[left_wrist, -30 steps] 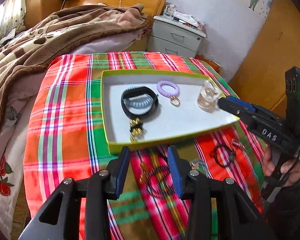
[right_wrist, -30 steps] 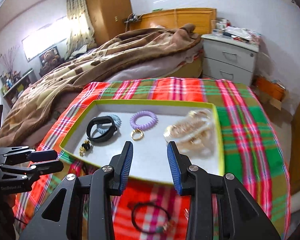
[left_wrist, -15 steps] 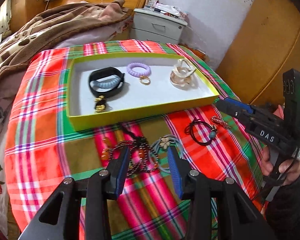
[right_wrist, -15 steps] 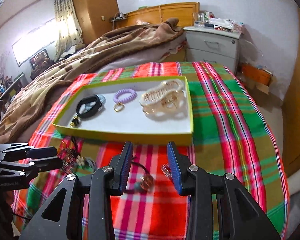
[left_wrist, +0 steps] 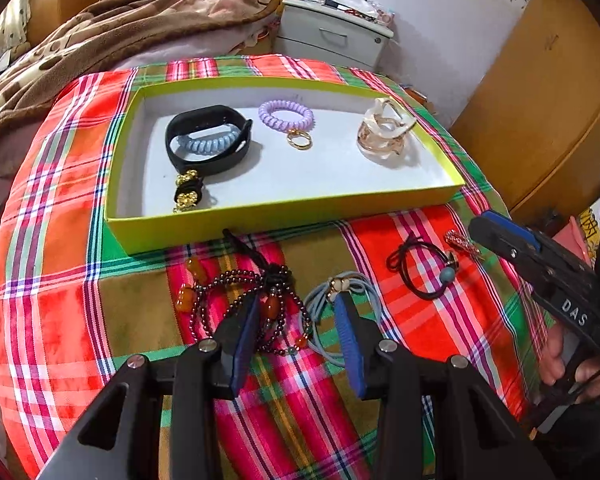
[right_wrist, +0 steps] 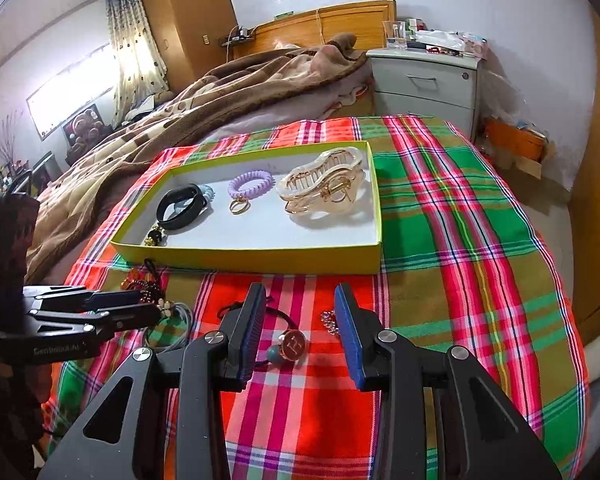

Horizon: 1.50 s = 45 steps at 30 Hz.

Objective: Organize jewelry
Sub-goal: 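Grasp the dark beaded bracelets with the left tool while the right tool grasps the black cord tie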

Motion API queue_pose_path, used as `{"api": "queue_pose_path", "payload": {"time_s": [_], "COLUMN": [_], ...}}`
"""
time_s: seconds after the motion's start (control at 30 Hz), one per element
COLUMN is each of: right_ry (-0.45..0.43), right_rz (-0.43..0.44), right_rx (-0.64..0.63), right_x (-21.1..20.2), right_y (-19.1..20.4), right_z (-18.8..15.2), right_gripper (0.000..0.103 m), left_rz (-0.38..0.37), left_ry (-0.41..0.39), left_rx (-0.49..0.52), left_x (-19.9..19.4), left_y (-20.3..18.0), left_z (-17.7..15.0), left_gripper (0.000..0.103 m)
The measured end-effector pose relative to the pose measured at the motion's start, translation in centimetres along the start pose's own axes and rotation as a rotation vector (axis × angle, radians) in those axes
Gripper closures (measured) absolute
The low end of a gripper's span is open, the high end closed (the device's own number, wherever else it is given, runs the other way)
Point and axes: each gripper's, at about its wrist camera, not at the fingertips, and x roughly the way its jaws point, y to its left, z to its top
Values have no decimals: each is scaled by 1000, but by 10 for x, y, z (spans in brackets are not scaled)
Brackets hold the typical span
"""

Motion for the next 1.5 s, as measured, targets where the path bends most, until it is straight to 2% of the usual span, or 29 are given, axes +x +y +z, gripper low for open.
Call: {"api": "queue_pose_path", "payload": {"time_s": [0.43, 0.53, 0.6, 0.7, 1.1, 1.23, 1.33, 1.4, 1.5], "right_ry": [8, 15, 20, 28, 101, 116, 91, 103, 127], "right_rz": [-8, -8, -10, -3, 82, 63, 2, 9, 0], "right_rx": [0, -12, -14, -18, -155, -203, -167, -109, -96], "right_x": [3, 4, 4, 6, 11, 14, 12, 13, 19], "right_y": [-5, -4, -4, -3, 28, 30, 24, 16, 15], "right_z": [1, -1, -2, -3, -17, -20, -16, -15, -18], "right_gripper": [66, 66, 66, 66, 66, 66, 66, 66, 66], "left_rz": [-19, 18, 40, 44, 36, 23, 21, 17, 15], "left_ry": [-1, -6, -11, -16, -43, -52, -53, -49, -38], "left_rx": [-95, -100, -95, -104, -107, -117, -114, -114, -119], "left_x": [2, 4, 4, 4, -7, -13, -15, -15, -12], "left_y": [18, 17, 17, 22, 25, 27, 26, 26, 27], "left_z": [11, 13, 13, 13, 2, -2, -5, -6, -8], "left_gripper": [64, 74, 84, 91, 92, 92, 92, 92, 92]}}
